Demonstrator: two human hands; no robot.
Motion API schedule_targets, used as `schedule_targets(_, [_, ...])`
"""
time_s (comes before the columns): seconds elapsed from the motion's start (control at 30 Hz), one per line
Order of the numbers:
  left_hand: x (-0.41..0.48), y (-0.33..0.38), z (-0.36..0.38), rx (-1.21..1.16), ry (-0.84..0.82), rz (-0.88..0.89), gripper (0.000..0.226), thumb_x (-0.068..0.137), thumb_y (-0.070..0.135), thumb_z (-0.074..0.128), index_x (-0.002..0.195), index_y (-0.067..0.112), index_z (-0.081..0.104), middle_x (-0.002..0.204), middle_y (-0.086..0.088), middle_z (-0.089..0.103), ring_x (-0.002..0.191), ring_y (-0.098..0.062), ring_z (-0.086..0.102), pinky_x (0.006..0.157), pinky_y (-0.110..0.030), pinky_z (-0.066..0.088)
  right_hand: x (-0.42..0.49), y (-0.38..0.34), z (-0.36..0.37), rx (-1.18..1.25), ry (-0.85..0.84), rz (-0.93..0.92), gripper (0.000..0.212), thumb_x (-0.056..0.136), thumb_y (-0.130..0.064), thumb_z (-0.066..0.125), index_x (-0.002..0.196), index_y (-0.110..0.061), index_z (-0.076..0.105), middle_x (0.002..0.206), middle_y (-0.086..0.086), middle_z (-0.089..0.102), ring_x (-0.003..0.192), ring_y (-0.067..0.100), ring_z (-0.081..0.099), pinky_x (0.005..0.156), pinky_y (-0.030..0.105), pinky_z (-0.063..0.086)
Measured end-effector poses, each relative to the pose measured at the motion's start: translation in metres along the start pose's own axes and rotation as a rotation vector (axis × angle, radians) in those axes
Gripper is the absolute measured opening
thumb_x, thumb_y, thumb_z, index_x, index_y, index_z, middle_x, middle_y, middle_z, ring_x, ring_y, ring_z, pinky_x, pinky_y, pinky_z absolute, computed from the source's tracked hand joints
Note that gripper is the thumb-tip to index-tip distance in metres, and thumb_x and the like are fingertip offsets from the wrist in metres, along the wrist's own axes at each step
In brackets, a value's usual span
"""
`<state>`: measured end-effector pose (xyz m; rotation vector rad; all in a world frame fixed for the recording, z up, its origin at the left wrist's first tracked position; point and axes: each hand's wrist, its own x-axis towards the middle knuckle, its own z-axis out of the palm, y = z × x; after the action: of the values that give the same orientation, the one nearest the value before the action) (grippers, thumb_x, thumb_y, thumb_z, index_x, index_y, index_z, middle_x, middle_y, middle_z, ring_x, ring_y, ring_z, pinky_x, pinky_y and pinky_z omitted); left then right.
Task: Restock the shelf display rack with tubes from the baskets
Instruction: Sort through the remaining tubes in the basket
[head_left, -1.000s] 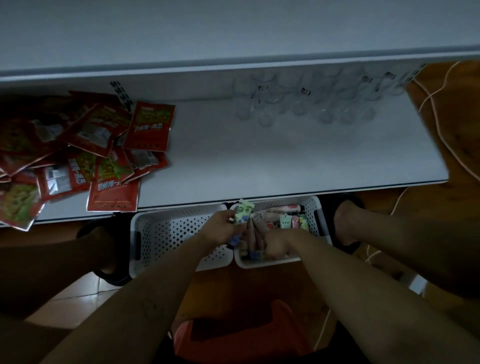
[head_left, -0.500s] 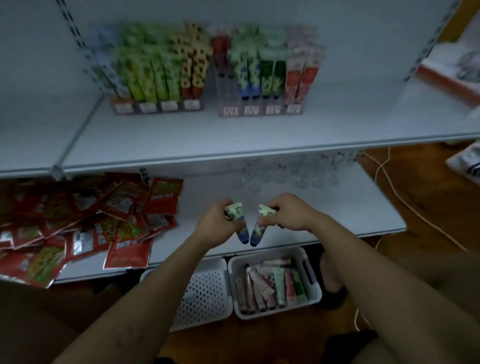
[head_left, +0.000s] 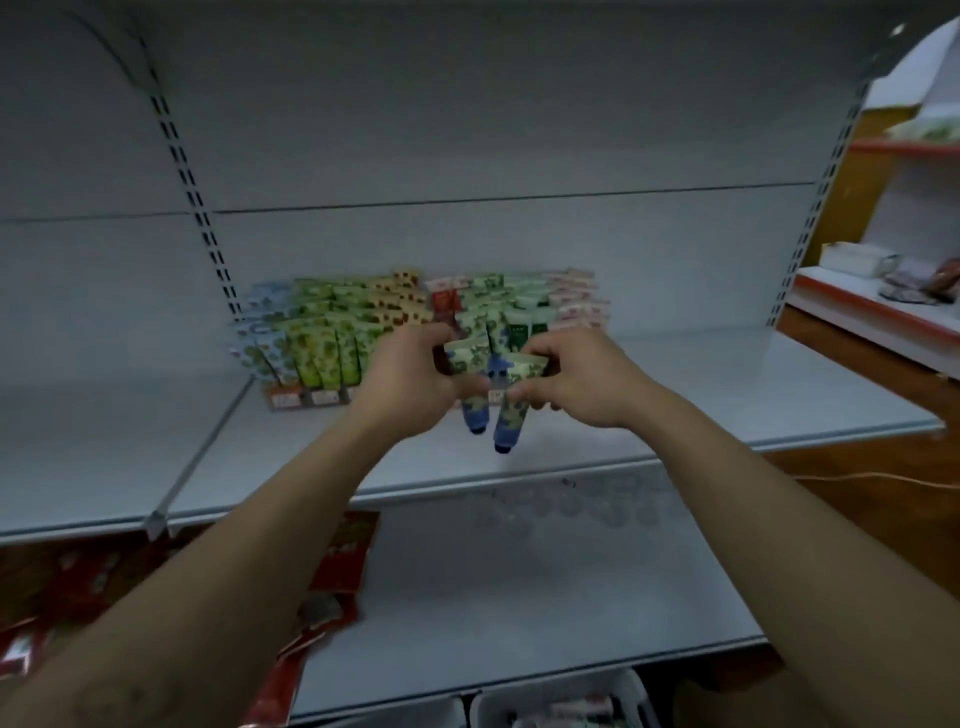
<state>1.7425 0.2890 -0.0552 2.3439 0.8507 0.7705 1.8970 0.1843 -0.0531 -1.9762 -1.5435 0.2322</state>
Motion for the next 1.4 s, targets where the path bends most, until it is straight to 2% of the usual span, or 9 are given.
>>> schedule_targets(0.1, [0.023,0.007,-0.008,-0.014,0.071,0.070,0.036,0.073,0.035,0.080,0.102,0.020,0.064,0.084,0.007,0.064,0.072,-0.015,0.059,0.057,-0.019,0.041,0.027,0.004,-0.010,-0.089,0.097,-0.029,0.028,0.077,-0.035,0.077,0.085,-0.010,0.067,0.077,0.001,0.063,0.072,0.020,0.056,0.055,0.027,0.037])
schedule_targets(0.17, [0.039,0.008,-0.006,-0.002,0.110,0.074,0.033,0.077,0.032,0.077,0.105,0.025,0.062,0.075,0.005,0.058,0.064,-0.009,0.053,0.051,-0.022,0.038,0.045,0.010,-0.012,-0.137,0.176,-0.047,0.028,0.077,-0.037,0.076,0.090,-0.013,0.068,0.085,0.003,0.065,0.082,0.023,0.058,0.061,0.027,0.036])
schedule_targets(0.33, [0.078,-0.012,0.021,0.171,0.097,0.119,0.019,0.078,0.021,0.076,0.089,0.013,0.063,0.089,-0.002,0.065,0.083,-0.019,0.060,0.067,-0.026,0.045,0.077,0.027,-0.003,-0.245,0.306,-0.092,0.032,0.079,-0.033,0.075,0.106,-0.017,0.068,0.102,0.004,0.069,0.095,0.025,0.061,0.074,0.031,0.048])
schedule_targets(0.47, [0.093,-0.030,0.041,0.301,0.069,0.179,0.022,0.079,0.023,0.074,0.097,0.016,0.062,0.097,-0.006,0.068,0.088,-0.026,0.062,0.070,-0.038,0.054,0.092,0.037,0.014,-0.439,0.327,-0.133,0.032,0.080,-0.035,0.071,0.106,-0.019,0.068,0.102,0.009,0.068,0.097,0.028,0.057,0.077,0.026,0.023])
schedule_targets(0.57, [0.099,-0.033,0.044,0.360,0.069,0.248,0.022,0.081,0.022,0.071,0.100,0.014,0.064,0.097,-0.009,0.068,0.089,-0.030,0.062,0.069,-0.040,0.053,0.097,0.041,0.015,-0.531,0.355,-0.150,0.037,0.079,-0.041,0.070,0.111,-0.021,0.068,0.104,0.014,0.064,0.100,0.028,0.053,0.085,0.029,0.021])
schedule_targets(0.9, [0.101,-0.033,0.037,0.415,-0.012,0.313,0.018,0.081,0.022,0.071,0.094,0.010,0.066,0.089,-0.010,0.067,0.084,-0.029,0.060,0.065,-0.036,0.050,0.096,0.055,0.022,-0.427,0.385,-0.121,0.026,0.065,-0.034,0.082,0.080,-0.016,0.071,0.082,0.014,0.064,0.084,0.029,0.054,0.077,0.030,0.023])
schedule_targets(1.13, [0.103,-0.041,0.059,0.282,0.075,0.327,0.021,0.079,0.013,0.070,0.100,0.010,0.070,0.093,-0.009,0.070,0.085,-0.027,0.063,0.068,-0.036,0.054,0.102,0.052,0.027,-0.568,0.372,-0.143,0.027,0.057,-0.027,0.078,0.081,-0.015,0.077,0.084,0.017,0.072,0.081,0.034,0.065,0.081,0.035,0.035])
schedule_targets(1.27, [0.108,-0.051,0.058,0.169,0.121,0.256,0.021,0.075,0.013,0.075,0.095,0.009,0.071,0.089,-0.011,0.071,0.082,-0.027,0.064,0.067,-0.034,0.053,0.108,0.051,0.035,-0.582,0.384,-0.118,0.022,0.048,-0.023,0.080,0.069,-0.016,0.076,0.065,0.014,0.069,0.064,0.031,0.063,0.078,0.037,0.039])
schedule_targets(1.4, [0.102,-0.050,0.065,0.136,0.123,0.288,0.017,0.075,0.010,0.074,0.092,0.012,0.072,0.086,-0.008,0.072,0.080,-0.024,0.065,0.067,-0.031,0.052,0.109,0.048,0.038,-0.719,0.351,-0.034,0.020,0.064,-0.026,0.075,0.084,-0.022,0.076,0.079,0.009,0.072,0.076,0.029,0.062,0.084,0.035,0.027])
